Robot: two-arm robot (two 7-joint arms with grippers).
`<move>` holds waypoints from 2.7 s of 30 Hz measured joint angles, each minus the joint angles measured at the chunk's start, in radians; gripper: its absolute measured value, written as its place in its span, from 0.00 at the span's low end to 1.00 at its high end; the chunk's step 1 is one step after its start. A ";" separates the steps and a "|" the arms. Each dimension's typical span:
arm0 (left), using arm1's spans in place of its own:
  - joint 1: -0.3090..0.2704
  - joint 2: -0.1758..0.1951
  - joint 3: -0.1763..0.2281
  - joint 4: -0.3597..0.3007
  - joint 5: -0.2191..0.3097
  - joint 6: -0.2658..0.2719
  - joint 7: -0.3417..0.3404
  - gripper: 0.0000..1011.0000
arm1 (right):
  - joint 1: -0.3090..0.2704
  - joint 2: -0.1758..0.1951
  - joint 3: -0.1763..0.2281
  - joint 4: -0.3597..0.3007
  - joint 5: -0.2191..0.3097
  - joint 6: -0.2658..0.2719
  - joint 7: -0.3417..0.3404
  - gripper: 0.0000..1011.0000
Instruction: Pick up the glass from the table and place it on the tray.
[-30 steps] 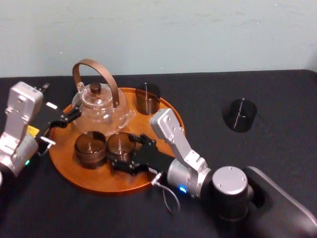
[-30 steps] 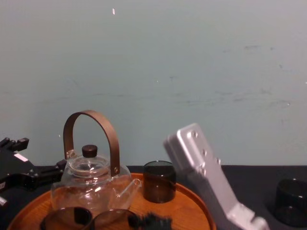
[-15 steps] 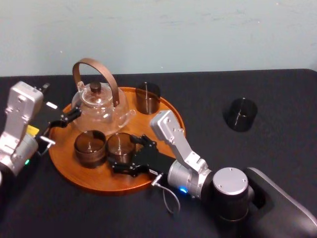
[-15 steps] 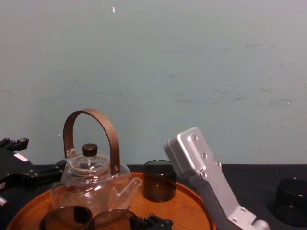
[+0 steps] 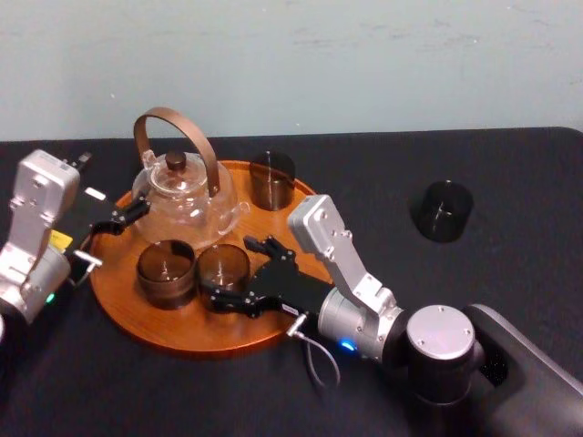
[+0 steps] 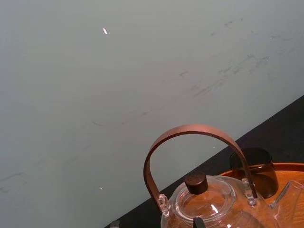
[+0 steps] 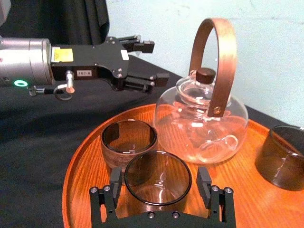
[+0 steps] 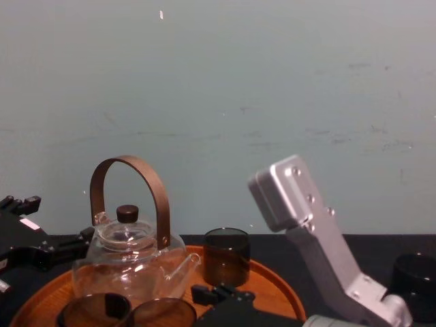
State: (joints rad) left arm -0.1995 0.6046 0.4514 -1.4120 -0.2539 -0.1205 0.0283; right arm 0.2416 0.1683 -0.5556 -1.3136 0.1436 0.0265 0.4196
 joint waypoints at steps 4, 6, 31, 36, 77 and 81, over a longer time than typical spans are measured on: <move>0.000 0.000 0.000 0.000 0.000 0.000 0.000 0.99 | -0.014 0.014 0.004 -0.041 -0.003 0.004 -0.008 0.99; 0.000 0.000 0.000 0.000 0.000 0.000 0.000 0.99 | -0.024 0.023 0.007 -0.067 -0.004 0.006 -0.012 0.99; 0.000 0.000 0.000 0.000 0.000 0.000 0.000 0.99 | -0.224 0.174 0.152 -0.297 0.083 -0.019 -0.046 0.99; 0.000 0.000 0.000 0.000 0.000 0.000 0.000 0.99 | -0.263 0.198 0.191 -0.315 0.102 -0.031 -0.057 0.99; 0.000 0.000 0.000 0.000 0.000 0.000 0.000 0.99 | -0.346 0.217 0.443 -0.239 0.135 -0.062 -0.150 0.99; 0.000 0.000 0.000 0.000 0.000 0.000 0.000 0.99 | -0.306 0.210 0.449 -0.196 0.129 -0.051 -0.146 0.99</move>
State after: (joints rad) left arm -0.1995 0.6047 0.4514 -1.4120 -0.2539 -0.1205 0.0283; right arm -0.0646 0.3785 -0.1069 -1.5096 0.2724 -0.0245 0.2731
